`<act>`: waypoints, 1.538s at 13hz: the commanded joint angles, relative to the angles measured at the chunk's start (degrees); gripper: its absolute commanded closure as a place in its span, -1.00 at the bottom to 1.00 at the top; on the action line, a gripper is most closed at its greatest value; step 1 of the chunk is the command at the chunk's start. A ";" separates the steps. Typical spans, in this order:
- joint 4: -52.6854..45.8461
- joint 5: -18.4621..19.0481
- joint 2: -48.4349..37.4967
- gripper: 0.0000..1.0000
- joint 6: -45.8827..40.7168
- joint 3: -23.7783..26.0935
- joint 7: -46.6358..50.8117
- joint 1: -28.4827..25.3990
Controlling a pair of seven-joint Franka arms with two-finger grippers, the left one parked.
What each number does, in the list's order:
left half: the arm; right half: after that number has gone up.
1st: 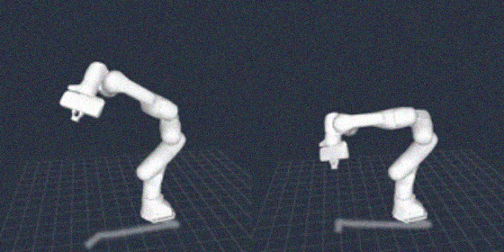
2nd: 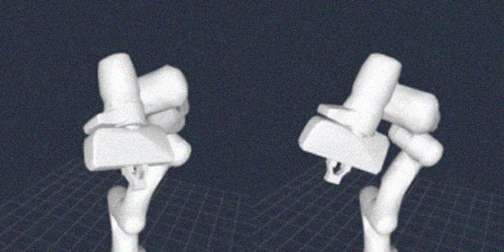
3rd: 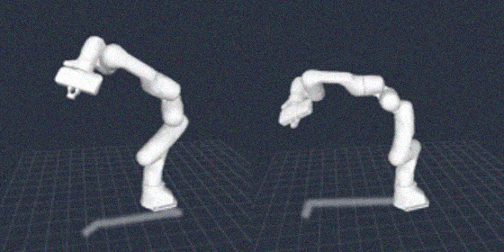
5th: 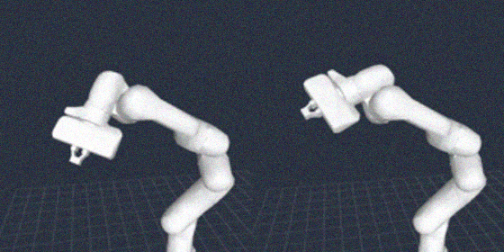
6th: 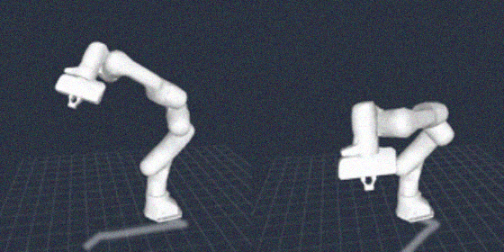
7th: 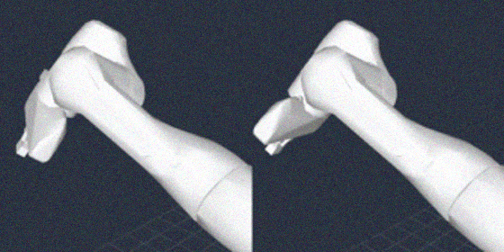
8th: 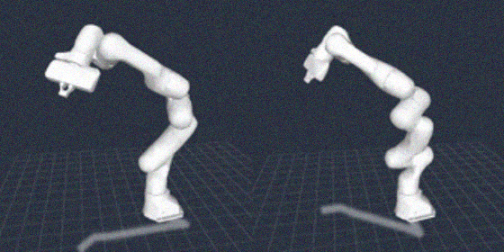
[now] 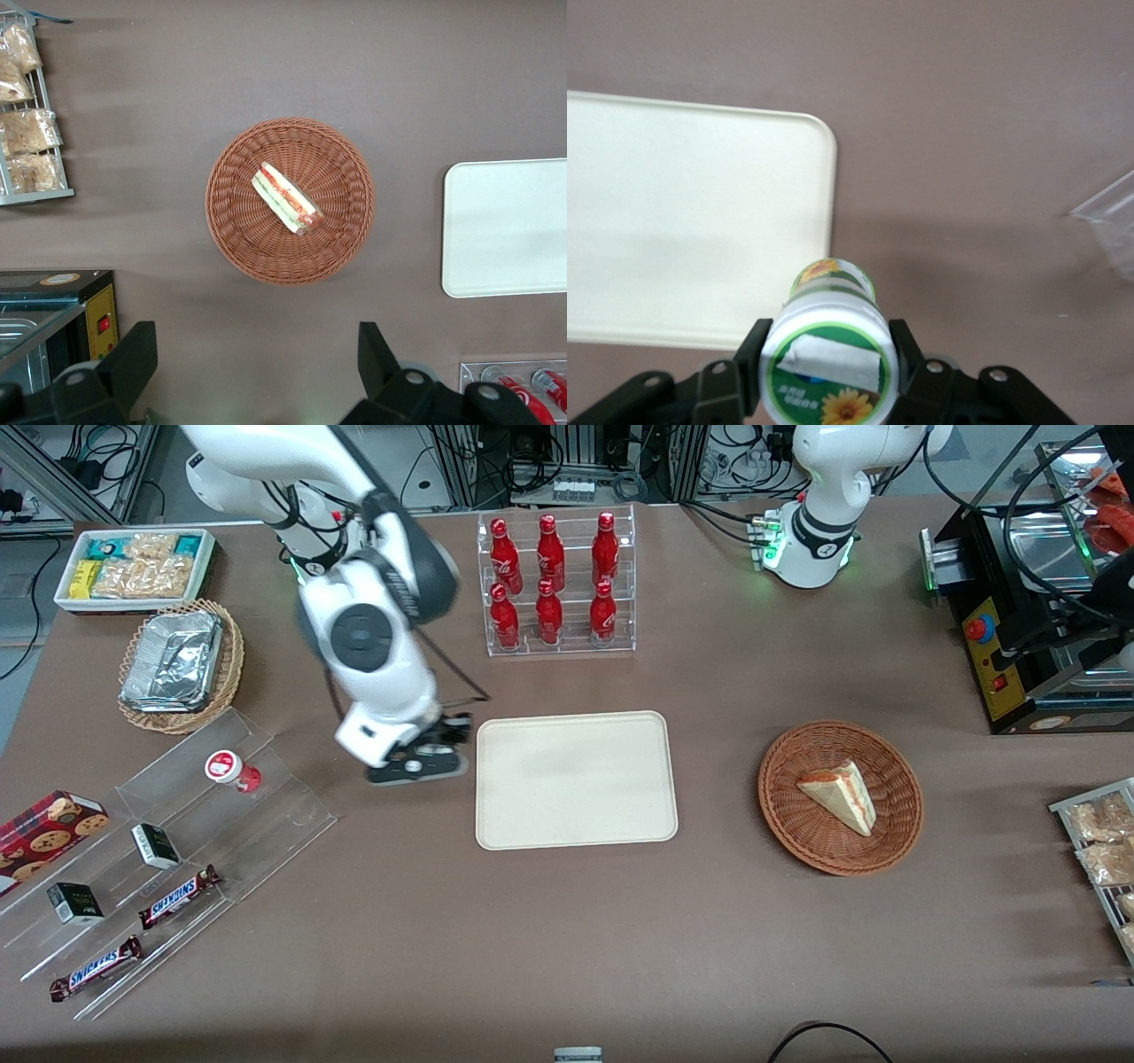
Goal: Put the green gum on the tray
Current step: 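Lift the gum jar and carry it over the cream tray, then lower the gum jar onto the tray and open the right gripper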
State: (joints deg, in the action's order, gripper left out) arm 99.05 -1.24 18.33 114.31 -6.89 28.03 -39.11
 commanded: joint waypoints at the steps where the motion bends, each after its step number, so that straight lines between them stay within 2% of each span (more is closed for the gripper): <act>1: -8.69 -3.41 8.89 1.00 2.65 -0.76 7.98 -3.15; 4: -12.55 -3.42 15.92 1.00 10.39 -0.85 16.59 -7.55; 7: -18.01 -3.07 21.91 1.00 10.49 -0.94 20.13 -9.75; 16: -18.90 -3.33 27.19 1.00 12.69 -0.94 21.01 -10.99; 17: -18.90 -3.33 27.54 0.90 12.78 -0.94 20.84 -10.99; 18: -18.90 -3.33 27.72 -0.33 12.78 -0.94 20.93 -10.99; 19: -18.64 -3.07 27.72 -0.99 12.87 -0.94 20.67 -11.08; 20: -18.46 -2.54 27.81 -1.00 13.56 -0.94 20.23 -11.16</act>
State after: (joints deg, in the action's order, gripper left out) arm 82.50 -3.64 44.81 127.24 -7.33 48.23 -49.76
